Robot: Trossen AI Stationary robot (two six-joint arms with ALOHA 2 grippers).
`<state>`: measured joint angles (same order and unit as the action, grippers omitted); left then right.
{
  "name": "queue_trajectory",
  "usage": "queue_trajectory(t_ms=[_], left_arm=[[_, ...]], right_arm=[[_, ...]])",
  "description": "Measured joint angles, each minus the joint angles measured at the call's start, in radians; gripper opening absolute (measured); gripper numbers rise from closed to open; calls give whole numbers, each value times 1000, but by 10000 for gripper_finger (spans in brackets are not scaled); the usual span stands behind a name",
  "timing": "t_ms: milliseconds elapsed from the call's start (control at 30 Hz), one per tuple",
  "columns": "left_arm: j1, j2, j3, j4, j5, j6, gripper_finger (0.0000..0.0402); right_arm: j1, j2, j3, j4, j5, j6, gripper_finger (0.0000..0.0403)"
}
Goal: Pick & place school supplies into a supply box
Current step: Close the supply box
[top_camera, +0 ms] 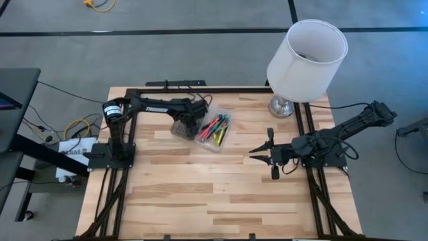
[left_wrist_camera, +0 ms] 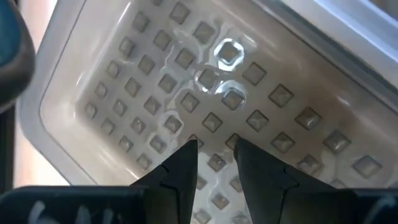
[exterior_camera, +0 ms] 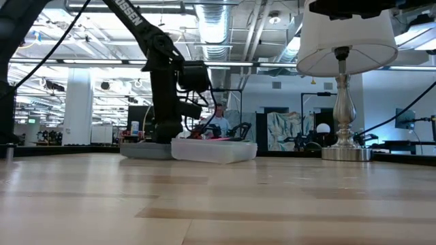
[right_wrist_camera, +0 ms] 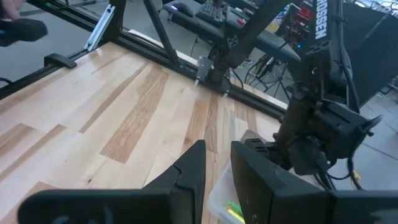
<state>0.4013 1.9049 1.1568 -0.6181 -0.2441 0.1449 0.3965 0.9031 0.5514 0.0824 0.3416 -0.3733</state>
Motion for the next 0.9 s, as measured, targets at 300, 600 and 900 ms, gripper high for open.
queue_trajectory(t_ms=[300,600,900], left_arm=[[-143,1,-2,-40,4,-55,109],[-307,2,-2,-54,9,-63,109],[-435,3,-3,-78,-2,-113,109]], right_arm=[[0,0,0,0,0,8,71],[0,0,0,0,0,8,71],[-6,1,0,-28,-1,43,71]])
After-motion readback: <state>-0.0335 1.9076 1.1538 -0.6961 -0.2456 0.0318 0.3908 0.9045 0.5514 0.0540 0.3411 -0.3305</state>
